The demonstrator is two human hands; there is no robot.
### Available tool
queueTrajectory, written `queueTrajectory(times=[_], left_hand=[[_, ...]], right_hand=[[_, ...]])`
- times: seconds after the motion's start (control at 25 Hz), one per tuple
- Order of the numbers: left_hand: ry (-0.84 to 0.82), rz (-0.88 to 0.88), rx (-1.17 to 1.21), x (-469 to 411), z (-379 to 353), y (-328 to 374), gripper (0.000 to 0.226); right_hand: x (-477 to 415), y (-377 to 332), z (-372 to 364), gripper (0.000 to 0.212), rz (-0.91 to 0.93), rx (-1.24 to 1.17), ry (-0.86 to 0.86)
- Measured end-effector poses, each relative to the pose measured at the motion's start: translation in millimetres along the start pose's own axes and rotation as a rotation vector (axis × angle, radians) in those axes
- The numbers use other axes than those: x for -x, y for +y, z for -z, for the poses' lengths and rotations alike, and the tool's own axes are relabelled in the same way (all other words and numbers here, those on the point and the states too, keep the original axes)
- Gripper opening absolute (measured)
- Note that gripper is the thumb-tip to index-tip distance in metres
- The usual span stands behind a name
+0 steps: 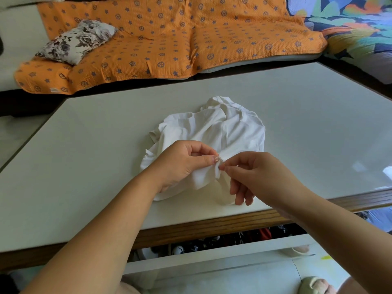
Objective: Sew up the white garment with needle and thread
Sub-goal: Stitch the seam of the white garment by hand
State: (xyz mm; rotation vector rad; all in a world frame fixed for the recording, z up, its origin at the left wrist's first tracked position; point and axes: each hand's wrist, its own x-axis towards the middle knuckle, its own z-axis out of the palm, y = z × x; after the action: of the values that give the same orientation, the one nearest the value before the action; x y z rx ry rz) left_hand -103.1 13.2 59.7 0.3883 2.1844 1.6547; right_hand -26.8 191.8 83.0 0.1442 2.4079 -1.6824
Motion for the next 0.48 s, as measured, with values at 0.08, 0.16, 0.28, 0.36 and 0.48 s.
queueTrajectory(times=[0.08,0.16,0.28,0.36,0.48], left_hand=[[0.001,0.004,0.006,-0.2,-0.2,0.0,0.006],[0.004,0.006,0.008,-0.3,-0.2,0.1,0.006],[0.003,0.007,0.001,-0.3,0.0,0.5,0.005],[0.003,0.008,-0.001,-0.3,0.3,0.2,0.005],[0.002,0.005,-0.004,-0.2,0.0,0.2,0.005]], right_hand=[[-0.2,0.4,0.4,0.014,0.001,-0.001,-0.003],[-0.5,1.2,0.0,0.017,0.003,0.008,-0.008],[-1.3,2.1,-0.3,0.018,0.005,0.017,-0.009],[-1.8,2.6,-0.5,0.018,0.006,0.021,-0.009],[-2.4,2.9,-1.0,0.018,0.01,0.021,-0.009]])
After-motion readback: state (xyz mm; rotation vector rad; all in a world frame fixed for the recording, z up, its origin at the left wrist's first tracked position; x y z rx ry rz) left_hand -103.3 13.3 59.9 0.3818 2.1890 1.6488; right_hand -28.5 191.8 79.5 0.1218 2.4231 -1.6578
